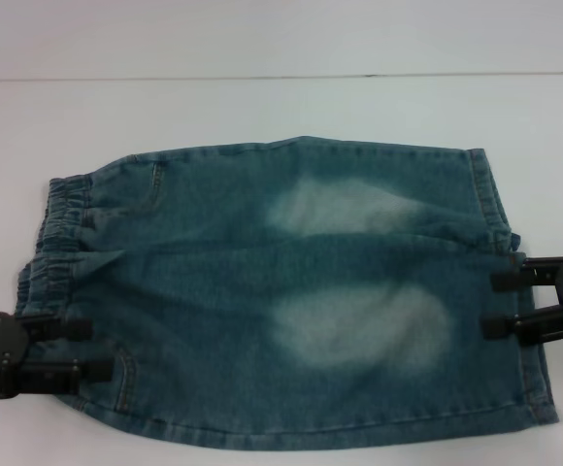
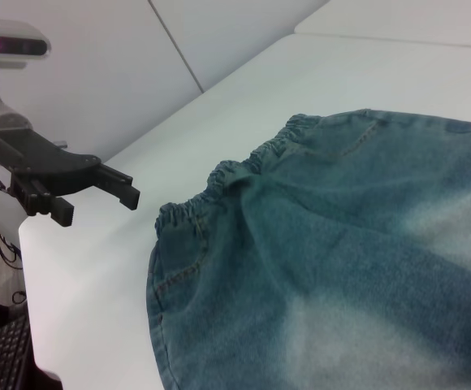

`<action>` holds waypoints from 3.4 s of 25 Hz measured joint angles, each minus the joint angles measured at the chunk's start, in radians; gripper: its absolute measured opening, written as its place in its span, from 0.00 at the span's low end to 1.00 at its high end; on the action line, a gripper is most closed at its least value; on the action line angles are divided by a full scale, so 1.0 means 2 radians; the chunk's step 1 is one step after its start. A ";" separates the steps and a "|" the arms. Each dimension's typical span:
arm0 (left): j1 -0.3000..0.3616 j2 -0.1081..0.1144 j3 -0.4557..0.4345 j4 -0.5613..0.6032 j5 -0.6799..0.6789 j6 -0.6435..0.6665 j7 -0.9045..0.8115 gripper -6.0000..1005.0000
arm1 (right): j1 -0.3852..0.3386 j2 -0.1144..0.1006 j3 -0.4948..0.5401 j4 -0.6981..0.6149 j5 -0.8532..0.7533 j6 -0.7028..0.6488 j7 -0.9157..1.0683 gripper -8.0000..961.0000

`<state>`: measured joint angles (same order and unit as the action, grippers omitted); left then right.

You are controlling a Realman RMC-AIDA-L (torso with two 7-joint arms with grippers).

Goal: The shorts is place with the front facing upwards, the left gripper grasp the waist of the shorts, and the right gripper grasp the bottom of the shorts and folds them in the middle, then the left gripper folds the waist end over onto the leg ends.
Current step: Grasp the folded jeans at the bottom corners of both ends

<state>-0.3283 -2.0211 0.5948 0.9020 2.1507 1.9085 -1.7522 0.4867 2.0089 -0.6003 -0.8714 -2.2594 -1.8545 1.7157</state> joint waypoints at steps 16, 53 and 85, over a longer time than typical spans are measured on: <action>0.008 0.015 -0.016 0.000 0.024 -0.021 0.000 0.90 | 0.000 0.001 -0.003 0.001 0.000 0.007 0.000 0.98; -0.007 0.002 -0.067 -0.004 0.144 -0.129 -0.002 0.81 | 0.005 0.001 -0.005 0.032 -0.006 0.026 -0.012 0.96; -0.034 0.002 -0.074 -0.013 0.143 -0.119 0.001 0.04 | 0.028 -0.025 -0.001 0.022 -0.003 0.000 0.028 0.95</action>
<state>-0.3969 -2.0174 0.4465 0.8759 2.4359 1.6698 -1.7497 0.5422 1.9593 -0.6030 -0.8284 -2.2647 -1.8548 1.7726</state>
